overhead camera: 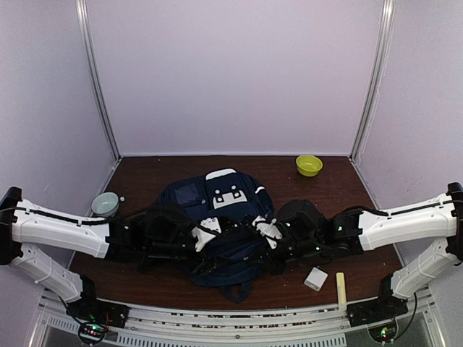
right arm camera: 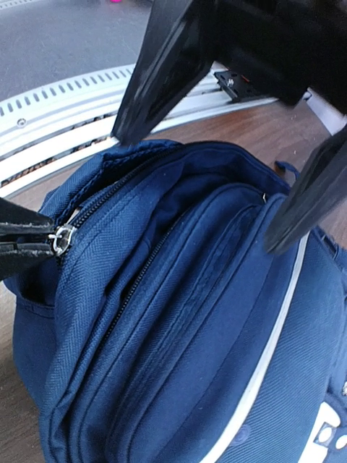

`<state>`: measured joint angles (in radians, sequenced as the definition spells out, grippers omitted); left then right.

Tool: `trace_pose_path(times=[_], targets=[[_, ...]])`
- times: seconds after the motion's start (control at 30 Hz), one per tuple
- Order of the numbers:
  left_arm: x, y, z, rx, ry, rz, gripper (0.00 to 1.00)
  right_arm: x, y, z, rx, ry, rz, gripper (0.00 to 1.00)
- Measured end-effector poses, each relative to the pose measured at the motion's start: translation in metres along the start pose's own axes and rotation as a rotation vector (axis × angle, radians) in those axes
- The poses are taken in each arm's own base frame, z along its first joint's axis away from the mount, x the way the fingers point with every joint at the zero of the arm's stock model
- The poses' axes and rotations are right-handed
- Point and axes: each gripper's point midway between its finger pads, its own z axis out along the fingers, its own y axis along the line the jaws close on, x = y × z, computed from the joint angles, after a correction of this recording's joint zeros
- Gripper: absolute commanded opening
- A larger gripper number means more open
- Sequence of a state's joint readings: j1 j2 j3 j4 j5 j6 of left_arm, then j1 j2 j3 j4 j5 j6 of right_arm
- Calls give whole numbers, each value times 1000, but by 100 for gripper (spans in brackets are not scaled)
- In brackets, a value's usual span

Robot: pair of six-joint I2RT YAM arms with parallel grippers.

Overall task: Pack the student bag
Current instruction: Zip the student bag into the largest pocket of the bag, then hold the largest pocket of the student bag.

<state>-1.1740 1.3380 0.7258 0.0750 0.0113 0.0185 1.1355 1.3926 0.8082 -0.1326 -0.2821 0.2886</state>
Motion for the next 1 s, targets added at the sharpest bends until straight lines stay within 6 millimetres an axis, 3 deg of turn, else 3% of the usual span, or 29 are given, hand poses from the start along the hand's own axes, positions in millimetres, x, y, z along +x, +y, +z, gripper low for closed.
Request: trace_pose_path(times=[0.23, 0.6, 1.0], targets=[[5, -4, 5, 27, 12, -12, 56, -5, 18, -1, -34, -10, -21, 0], [7, -9, 7, 52, 18, -14, 0, -7, 22, -4, -36, -22, -22, 0], [6, -2, 5, 17, 19, -9, 0, -13, 27, -11, -42, -47, -32, 0]])
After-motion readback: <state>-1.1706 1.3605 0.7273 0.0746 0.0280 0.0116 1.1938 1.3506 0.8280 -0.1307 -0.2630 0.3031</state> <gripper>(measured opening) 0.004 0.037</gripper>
